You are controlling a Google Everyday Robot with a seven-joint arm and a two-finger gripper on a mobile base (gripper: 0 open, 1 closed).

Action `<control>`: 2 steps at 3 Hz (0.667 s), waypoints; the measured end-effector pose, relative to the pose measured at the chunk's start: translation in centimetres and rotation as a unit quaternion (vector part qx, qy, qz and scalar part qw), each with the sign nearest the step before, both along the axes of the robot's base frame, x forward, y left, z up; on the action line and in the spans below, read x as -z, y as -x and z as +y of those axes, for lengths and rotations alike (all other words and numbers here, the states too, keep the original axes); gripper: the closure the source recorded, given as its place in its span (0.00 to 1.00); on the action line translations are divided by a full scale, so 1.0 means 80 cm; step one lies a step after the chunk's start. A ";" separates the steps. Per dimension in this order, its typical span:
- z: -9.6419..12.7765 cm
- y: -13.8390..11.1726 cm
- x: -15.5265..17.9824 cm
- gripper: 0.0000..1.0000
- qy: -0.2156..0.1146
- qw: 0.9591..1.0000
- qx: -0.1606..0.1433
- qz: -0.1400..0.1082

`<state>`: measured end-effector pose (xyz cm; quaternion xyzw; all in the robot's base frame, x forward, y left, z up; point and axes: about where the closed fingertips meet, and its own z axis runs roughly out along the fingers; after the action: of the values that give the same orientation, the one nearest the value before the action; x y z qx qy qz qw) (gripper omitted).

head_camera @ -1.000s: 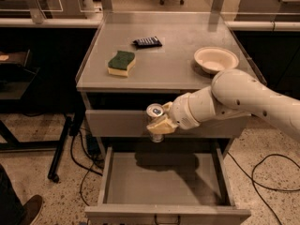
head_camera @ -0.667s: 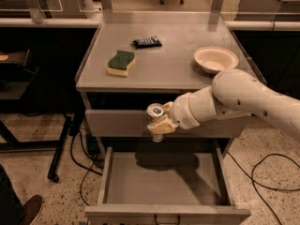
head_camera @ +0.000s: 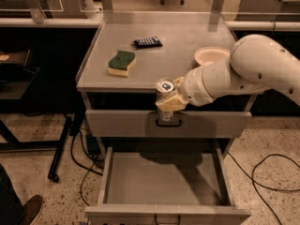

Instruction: Pick redbull can from middle drawer and place on counter

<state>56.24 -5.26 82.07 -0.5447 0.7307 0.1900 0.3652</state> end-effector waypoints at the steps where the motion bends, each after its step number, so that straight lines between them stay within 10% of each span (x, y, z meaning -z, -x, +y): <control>1: -0.015 0.006 -0.048 1.00 0.014 1.000 0.005 -0.026; 2: -0.014 0.006 -0.052 1.00 0.015 0.999 0.004 -0.029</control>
Offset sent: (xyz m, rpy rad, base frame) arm -0.0014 -0.0082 0.0306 -0.0333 -0.0449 -0.0019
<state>55.74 -6.38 86.27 -0.5527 0.7248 0.1618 0.3783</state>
